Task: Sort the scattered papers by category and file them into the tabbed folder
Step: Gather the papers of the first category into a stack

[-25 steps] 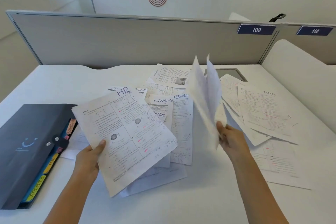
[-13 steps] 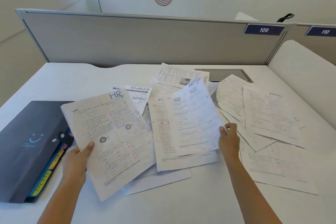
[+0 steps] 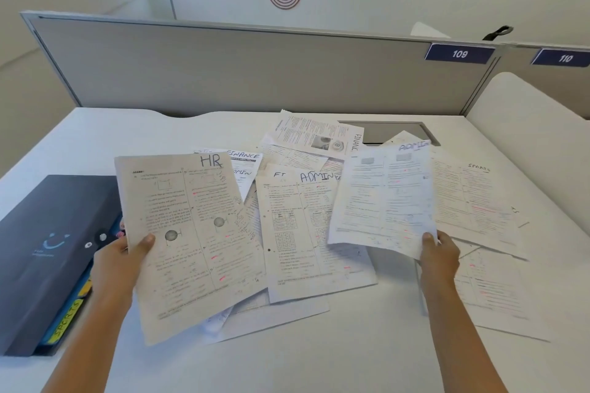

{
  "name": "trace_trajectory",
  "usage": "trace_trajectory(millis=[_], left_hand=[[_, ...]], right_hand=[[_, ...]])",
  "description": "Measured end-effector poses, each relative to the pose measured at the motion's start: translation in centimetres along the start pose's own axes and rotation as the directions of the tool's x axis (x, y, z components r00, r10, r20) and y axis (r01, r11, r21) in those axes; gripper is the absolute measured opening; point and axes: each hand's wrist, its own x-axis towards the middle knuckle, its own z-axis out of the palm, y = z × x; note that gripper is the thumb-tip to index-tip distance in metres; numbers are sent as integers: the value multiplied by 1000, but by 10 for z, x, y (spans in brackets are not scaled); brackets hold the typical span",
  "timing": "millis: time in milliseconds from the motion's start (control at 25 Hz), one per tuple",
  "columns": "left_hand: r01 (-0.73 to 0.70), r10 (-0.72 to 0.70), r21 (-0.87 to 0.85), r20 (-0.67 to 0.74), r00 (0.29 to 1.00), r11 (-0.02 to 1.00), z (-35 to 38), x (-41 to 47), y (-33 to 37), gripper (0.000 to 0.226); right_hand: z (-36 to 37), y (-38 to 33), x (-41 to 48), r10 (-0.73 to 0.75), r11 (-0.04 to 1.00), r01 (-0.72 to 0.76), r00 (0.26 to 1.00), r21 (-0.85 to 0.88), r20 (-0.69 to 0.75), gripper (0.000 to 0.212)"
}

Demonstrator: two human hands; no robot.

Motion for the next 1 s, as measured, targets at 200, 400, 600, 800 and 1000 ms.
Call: trace_trajectory(millis=[200, 400, 600, 800, 1000], left_hand=[[-41, 40, 55, 11, 999, 998, -3, 3, 10, 16], [-92, 91, 92, 13, 996, 992, -4, -4, 15, 15], [-189, 191, 95, -14, 981, 977, -8, -10, 31, 15], [-289, 289, 70, 9, 957, 955, -5, -18, 53, 9], [-397, 394, 88, 45, 918, 914, 5, -28, 75, 10]], right_hand=[[20, 9, -20, 51, 998, -38, 952, -49, 302, 23], [33, 8, -38, -154, 906, 232, 960, -354, 235, 25], [15, 16, -19, -244, 793, 251, 966, -555, 88, 35], [-12, 35, -5, -19, 556, 52, 999, -829, 49, 76], [-29, 37, 0, 4, 512, 29, 999, -859, 36, 54]])
